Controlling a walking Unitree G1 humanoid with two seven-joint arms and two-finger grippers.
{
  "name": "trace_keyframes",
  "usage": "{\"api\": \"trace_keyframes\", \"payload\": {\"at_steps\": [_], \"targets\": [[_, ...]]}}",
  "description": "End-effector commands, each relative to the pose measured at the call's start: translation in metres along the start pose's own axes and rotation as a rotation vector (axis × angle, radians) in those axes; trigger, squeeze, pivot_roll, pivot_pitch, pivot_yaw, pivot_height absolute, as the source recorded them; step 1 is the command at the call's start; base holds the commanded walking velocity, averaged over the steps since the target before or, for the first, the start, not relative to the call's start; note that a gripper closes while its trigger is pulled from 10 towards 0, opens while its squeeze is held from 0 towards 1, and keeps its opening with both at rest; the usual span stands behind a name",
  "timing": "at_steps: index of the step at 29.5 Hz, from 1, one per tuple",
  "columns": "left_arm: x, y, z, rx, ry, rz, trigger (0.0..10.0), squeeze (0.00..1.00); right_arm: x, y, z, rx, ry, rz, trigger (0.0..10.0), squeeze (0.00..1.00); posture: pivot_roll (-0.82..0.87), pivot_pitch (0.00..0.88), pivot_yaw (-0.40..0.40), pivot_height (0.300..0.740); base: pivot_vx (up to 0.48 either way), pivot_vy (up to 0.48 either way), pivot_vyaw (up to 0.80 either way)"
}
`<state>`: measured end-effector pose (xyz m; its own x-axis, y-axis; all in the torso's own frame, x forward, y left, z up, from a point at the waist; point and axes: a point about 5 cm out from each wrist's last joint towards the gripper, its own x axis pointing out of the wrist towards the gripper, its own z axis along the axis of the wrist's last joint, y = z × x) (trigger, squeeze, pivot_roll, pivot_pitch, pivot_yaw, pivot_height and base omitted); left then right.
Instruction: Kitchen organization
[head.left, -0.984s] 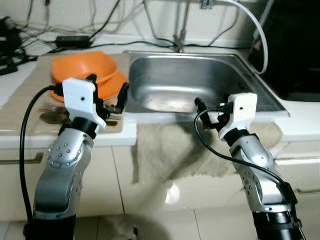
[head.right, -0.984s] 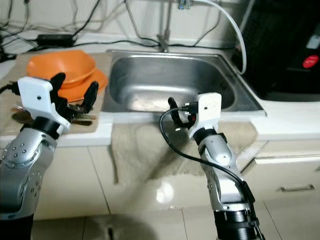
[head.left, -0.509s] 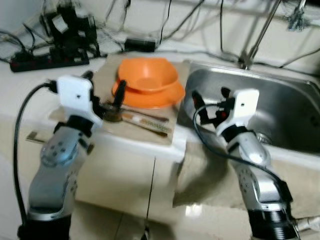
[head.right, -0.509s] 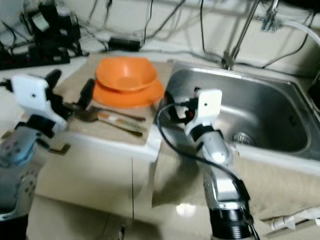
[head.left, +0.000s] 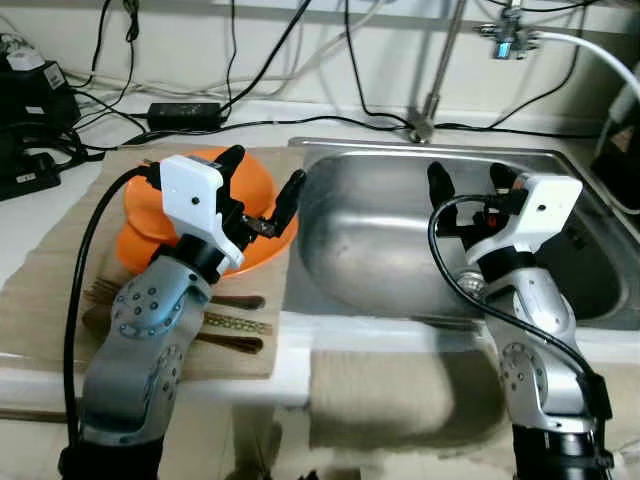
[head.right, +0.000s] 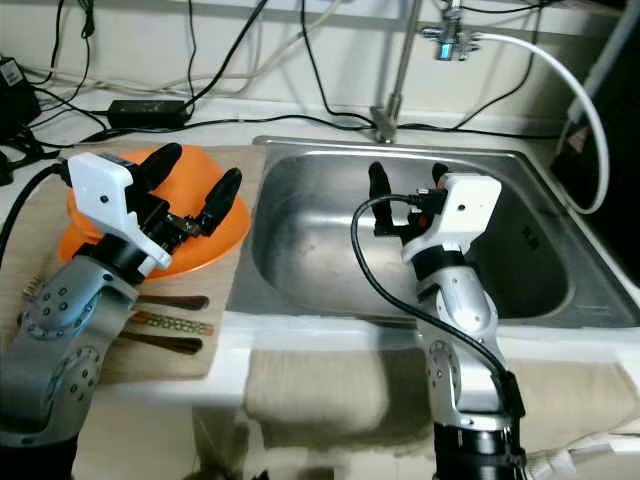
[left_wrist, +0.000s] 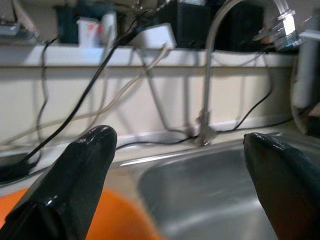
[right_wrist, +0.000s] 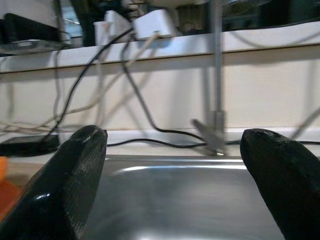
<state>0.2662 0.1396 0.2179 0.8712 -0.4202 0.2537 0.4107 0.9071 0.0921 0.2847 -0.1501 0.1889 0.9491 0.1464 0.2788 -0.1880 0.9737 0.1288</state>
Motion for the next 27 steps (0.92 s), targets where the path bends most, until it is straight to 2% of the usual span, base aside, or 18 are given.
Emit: {"api": "trace_keyframes", "payload": {"at_steps": [1, 7, 16, 17, 18, 23, 27], "targets": [[-0.003, 0.004, 0.004, 0.001, -0.010, 0.003, 10.0, 0.00, -0.001, 0.002, 0.003, 0.020, -0.005, 0.015, 10.0, 0.00, -0.06, 0.000, -0.038, 0.740, 0.000, 0.000, 0.00], [-0.007, 0.005, 0.008, 0.001, -0.022, -0.022, 10.0, 0.00, -0.002, 0.002, 0.002, 0.020, 0.004, 0.024, 10.0, 0.00, -0.06, 0.000, -0.045, 0.740, 0.000, 0.000, 0.00], [-0.008, 0.009, 0.003, -0.038, 0.033, -0.005, 10.0, 0.00, 0.000, 0.000, 0.001, 0.001, 0.024, 0.055, 10.0, 0.00, -0.06, 0.000, -0.052, 0.740, 0.000, 0.000, 0.00], [-0.008, 0.010, 0.002, -0.048, 0.040, -0.001, 10.0, 0.70, 0.000, 0.000, 0.001, 0.000, 0.025, 0.058, 10.0, 0.00, -0.06, 0.000, -0.052, 0.740, 0.000, 0.000, 0.00], [-0.008, 0.012, 0.000, -0.065, 0.055, 0.001, 10.0, 1.00, -0.001, 0.000, 0.000, -0.001, 0.028, 0.064, 10.0, 0.00, -0.06, 0.000, -0.054, 0.740, 0.000, 0.000, 0.00], [-0.007, 0.022, -0.001, -0.104, 0.102, 0.044, 10.0, 1.00, -0.001, 0.001, 0.000, -0.001, 0.038, 0.089, 10.0, 0.00, -0.06, 0.000, -0.054, 0.740, 0.000, 0.000, 0.00], [-0.003, 0.053, 0.006, -0.168, 0.120, 0.184, 10.0, 1.00, -0.002, 0.002, -0.003, -0.006, 0.065, 0.149, 10.0, 0.00, -0.05, 0.000, -0.054, 0.740, 0.000, 0.000, 0.00]]}}
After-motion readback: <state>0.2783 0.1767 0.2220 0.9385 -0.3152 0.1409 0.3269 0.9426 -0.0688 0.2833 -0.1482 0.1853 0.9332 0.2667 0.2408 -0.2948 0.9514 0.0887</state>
